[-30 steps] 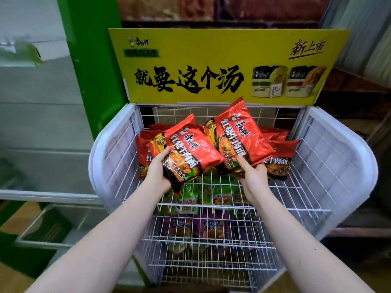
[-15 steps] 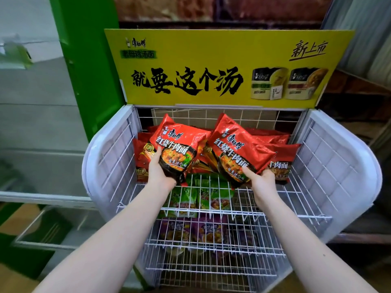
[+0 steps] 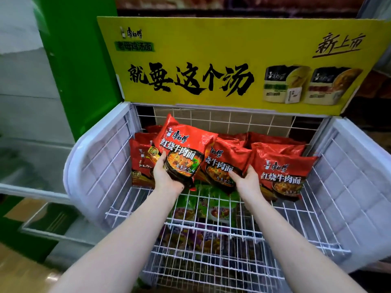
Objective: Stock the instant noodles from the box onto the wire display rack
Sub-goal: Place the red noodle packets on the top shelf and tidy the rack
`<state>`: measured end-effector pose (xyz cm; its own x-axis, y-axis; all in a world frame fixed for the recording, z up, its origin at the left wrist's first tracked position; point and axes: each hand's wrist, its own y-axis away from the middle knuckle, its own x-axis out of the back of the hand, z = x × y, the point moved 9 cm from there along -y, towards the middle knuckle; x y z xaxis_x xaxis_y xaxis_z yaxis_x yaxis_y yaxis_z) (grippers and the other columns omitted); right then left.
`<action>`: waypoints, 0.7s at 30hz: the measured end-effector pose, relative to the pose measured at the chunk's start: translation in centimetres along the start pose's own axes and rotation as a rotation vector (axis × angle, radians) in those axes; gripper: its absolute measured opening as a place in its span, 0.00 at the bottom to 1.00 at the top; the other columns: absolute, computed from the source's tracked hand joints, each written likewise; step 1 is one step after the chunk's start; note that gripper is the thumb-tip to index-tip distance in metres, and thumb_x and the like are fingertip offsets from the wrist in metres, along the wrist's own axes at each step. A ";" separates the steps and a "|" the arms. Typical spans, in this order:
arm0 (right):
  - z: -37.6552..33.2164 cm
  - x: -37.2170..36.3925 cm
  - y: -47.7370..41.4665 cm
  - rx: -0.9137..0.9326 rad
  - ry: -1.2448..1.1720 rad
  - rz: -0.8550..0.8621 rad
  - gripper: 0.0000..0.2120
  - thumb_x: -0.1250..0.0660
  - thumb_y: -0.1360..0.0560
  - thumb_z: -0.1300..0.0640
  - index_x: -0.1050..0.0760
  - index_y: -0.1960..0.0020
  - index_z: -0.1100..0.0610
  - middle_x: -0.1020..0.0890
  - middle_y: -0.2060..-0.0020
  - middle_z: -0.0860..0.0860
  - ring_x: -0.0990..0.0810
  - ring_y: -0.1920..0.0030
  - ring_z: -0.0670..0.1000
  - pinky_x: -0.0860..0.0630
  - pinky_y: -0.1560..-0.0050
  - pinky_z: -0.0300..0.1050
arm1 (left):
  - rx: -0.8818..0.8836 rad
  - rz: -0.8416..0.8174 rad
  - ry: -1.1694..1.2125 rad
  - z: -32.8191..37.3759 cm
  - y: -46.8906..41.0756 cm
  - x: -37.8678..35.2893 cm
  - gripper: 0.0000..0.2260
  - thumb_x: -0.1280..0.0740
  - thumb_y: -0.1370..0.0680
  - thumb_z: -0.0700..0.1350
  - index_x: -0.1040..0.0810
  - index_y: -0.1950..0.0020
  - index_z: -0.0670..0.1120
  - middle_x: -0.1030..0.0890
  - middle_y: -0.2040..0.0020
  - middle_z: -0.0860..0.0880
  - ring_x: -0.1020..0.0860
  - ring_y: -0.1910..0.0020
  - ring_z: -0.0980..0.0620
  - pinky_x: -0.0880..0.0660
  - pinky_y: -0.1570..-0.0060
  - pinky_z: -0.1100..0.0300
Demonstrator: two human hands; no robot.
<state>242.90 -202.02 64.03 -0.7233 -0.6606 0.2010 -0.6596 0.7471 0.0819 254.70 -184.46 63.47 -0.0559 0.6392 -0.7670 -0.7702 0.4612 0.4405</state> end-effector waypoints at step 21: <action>-1.0 0.6 1.6 0.127 0.145 0.174 0.22 0.35 0.23 0.59 0.35 0.30 0.57 0.25 0.39 0.55 0.25 0.41 0.52 0.27 0.39 0.47 | 0.024 0.005 0.005 -0.9 0.5 0.8 0.19 0.32 0.25 0.52 0.23 0.39 0.43 0.19 0.44 0.40 0.21 0.44 0.40 0.26 0.42 0.44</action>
<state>241.59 -201.15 65.25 -0.7973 -0.4986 0.3402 -0.5548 0.8274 -0.0876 253.71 -184.26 62.73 -0.0628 0.6383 -0.7673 -0.7543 0.4731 0.4552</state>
